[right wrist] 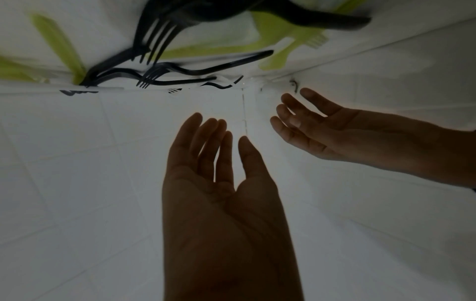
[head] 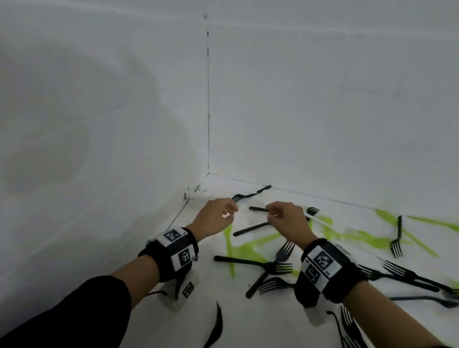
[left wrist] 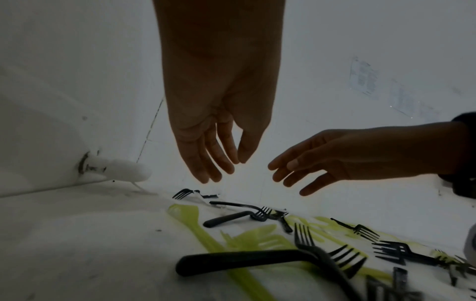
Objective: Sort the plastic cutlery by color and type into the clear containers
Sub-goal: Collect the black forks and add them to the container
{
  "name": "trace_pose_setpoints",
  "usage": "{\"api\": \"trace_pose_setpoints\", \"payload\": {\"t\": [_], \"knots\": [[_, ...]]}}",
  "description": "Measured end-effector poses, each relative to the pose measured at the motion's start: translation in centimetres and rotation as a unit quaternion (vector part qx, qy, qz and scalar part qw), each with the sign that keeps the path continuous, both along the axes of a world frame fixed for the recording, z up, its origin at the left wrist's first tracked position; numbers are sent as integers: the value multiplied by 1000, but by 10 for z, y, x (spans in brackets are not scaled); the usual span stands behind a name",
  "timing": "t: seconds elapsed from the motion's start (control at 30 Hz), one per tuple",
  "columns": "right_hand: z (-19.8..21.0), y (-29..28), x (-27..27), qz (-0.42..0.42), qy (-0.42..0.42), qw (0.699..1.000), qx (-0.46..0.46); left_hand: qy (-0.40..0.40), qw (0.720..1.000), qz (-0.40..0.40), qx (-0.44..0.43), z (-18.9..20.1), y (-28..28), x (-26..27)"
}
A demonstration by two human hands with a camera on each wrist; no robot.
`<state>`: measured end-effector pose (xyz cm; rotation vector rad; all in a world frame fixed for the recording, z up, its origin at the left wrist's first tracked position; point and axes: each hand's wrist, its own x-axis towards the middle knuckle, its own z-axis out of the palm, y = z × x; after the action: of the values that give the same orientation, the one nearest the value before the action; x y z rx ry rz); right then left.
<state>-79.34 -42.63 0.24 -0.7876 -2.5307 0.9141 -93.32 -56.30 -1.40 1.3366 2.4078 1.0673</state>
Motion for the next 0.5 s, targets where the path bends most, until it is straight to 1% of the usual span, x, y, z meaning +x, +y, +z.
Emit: {"api": "trace_pose_setpoints", "payload": {"t": [0.1, 0.17, 0.23, 0.27, 0.33, 0.4, 0.43, 0.5], "knots": [[1, 12, -19, -17, -5, 1000, 2, 82, 993, 7, -88, -11, 11, -35], [-2, 22, -29, -26, -15, 1000, 2, 111, 982, 12, -151, -21, 25, -54], [-5, 24, -35, -27, -14, 1000, 2, 162, 966, 21, -202, -20, 26, -60], [-8, 31, -39, -31, -18, 999, 5, 189, 958, 26, -214, -21, 36, -65], [-13, 33, -44, -23, -26, 999, 12, 264, 930, 36, -254, -18, 38, -65], [-17, 37, -51, -16, -43, 999, 18, 339, 891, 30, -300, -20, 48, -66], [-21, 39, -56, -10, -52, 998, 19, 363, 873, 25, -324, -19, 50, -66], [-28, 41, -66, -2, -72, 997, 20, 386, 855, 23, -346, -17, 54, -68]]}}
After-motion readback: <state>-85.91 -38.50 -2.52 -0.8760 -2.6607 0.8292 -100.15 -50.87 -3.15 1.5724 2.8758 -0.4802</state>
